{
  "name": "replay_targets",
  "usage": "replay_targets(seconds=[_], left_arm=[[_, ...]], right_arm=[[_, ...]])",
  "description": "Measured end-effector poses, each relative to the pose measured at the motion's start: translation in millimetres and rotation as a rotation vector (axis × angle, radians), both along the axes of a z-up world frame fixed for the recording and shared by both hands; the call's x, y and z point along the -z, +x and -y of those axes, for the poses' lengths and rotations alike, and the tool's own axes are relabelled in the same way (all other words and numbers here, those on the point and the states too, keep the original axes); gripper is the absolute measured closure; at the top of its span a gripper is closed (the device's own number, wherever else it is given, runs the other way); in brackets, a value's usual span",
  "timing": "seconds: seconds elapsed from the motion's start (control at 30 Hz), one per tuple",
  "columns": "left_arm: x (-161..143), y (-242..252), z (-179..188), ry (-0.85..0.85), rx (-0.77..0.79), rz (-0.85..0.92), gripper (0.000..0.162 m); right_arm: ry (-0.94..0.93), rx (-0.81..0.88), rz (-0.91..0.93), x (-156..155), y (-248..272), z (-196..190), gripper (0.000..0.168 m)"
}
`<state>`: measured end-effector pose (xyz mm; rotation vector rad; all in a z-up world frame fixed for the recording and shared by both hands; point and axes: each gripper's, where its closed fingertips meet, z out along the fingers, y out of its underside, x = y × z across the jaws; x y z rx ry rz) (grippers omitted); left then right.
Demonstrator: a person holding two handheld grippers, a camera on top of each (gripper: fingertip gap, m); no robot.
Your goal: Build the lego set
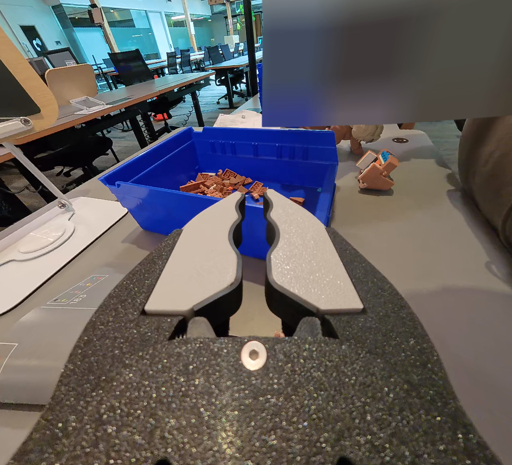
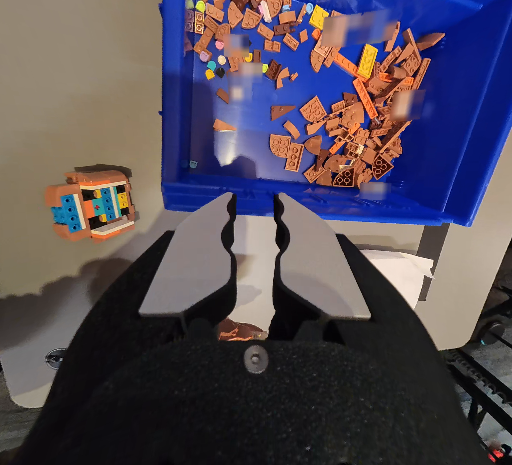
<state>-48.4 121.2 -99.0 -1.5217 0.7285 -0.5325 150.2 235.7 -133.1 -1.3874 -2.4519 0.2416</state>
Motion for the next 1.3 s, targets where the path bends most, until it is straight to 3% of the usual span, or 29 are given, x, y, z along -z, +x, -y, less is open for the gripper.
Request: replay_targets(seconds=[1.0,1.3], left_arm=[[0.5,-1.3,-0.7,-0.001,-0.003,-0.002,0.150],[-0.1,-0.4,-0.5,0.000,-0.003,-0.001,0.150]], right_arm=[[0.022,-0.025,-0.020,1.5,-20.2,-8.2,0.143],[0.098,0.023,-0.121,-2.2,-69.9,-41.0,0.143]])
